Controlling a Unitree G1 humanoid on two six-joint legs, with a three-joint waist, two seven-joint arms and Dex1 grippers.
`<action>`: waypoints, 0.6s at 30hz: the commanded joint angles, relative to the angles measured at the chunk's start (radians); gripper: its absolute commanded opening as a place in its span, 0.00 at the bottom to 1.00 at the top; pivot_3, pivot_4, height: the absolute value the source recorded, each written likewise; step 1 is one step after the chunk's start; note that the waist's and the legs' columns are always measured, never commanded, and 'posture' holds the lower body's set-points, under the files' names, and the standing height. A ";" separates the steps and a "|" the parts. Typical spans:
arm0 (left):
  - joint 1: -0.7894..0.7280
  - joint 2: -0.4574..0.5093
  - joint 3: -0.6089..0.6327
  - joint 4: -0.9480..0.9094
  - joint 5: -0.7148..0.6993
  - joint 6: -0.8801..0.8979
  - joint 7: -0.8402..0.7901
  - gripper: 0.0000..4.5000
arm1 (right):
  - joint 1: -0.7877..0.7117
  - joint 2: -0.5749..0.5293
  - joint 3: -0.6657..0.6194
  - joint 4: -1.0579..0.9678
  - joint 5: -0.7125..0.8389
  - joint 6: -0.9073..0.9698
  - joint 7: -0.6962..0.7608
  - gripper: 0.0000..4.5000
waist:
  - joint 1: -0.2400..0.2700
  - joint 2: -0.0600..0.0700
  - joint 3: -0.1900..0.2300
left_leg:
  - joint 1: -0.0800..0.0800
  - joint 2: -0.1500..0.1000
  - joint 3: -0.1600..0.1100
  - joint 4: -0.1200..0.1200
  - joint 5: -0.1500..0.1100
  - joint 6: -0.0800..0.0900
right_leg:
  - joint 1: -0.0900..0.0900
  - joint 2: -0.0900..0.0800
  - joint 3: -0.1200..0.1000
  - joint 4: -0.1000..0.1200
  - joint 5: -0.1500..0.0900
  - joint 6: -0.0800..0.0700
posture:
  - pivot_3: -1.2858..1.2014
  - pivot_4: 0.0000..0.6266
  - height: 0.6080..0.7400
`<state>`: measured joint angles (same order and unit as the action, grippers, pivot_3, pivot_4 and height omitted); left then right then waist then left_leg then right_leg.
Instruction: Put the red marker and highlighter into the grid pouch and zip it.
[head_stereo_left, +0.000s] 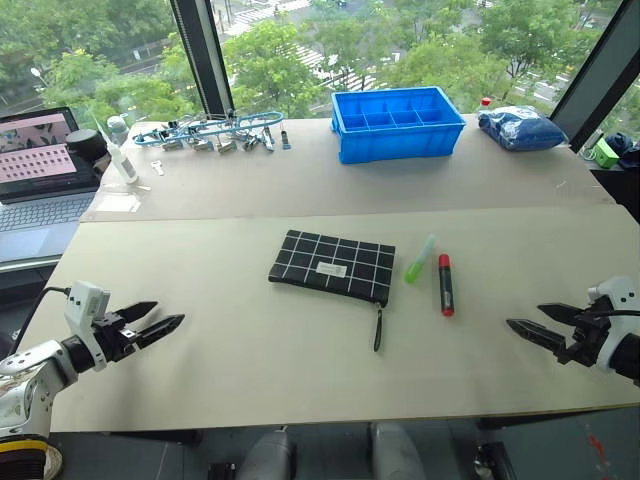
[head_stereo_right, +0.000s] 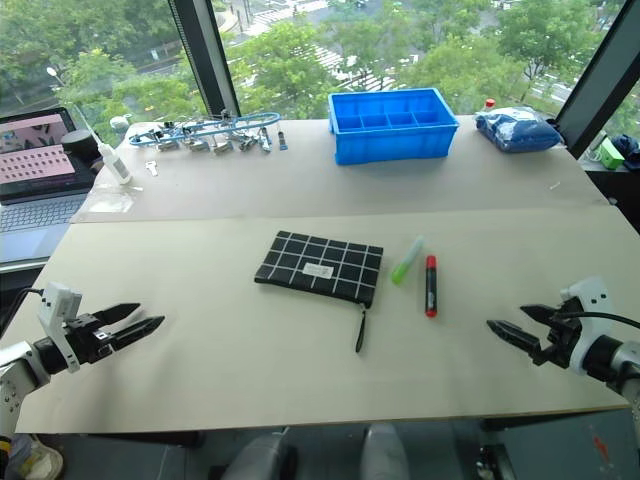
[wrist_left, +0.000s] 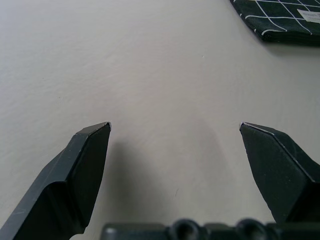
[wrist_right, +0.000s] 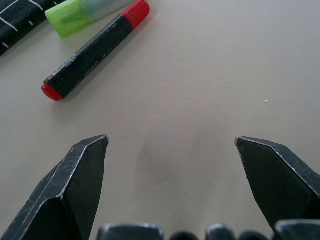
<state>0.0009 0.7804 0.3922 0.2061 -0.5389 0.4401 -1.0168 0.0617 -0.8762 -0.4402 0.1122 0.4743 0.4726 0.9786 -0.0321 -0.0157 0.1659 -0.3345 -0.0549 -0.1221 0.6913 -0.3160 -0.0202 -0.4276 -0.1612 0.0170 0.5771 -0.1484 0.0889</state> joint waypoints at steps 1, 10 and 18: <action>-0.021 0.007 0.026 -0.031 -0.038 0.021 -0.014 0.99 | -0.030 0.004 -0.010 0.006 0.001 -0.018 -0.014 1.00 | 0.001 0.000 0.000 | 0.000 0.000 0.000 0.000 0.000 0.000 | 0.000 0.000 0.000 0.000 0.000 0.000 | 0.52 0.24 1.00; -0.121 0.050 -0.147 0.071 0.184 -0.353 -0.158 1.00 | -0.167 0.008 -0.028 -0.209 0.197 0.127 0.016 0.78 | 0.007 0.001 0.001 | 0.000 0.000 0.000 0.000 0.000 0.000 | 0.000 0.000 0.000 0.000 0.003 -0.005 | 0.52 0.24 1.00; -0.303 0.050 -0.217 0.122 0.215 -0.455 -0.239 1.00 | -0.313 0.048 0.188 -0.423 0.301 0.244 0.035 0.18 | 0.019 -0.001 0.002 | -0.001 0.000 0.000 0.001 0.000 0.000 | 0.000 0.000 -0.001 0.000 0.002 -0.004 | 0.52 0.24 1.00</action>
<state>-0.2886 0.8233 0.1926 0.3288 -0.3319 0.0141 -1.2312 -0.2304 -0.8388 -0.2909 -0.2643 0.7604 0.7003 1.0111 -0.0128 -0.0165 0.1678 -0.3354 -0.0549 -0.1224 0.6926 -0.3161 -0.0204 -0.4278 -0.1613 0.0159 0.5772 -0.1460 0.0853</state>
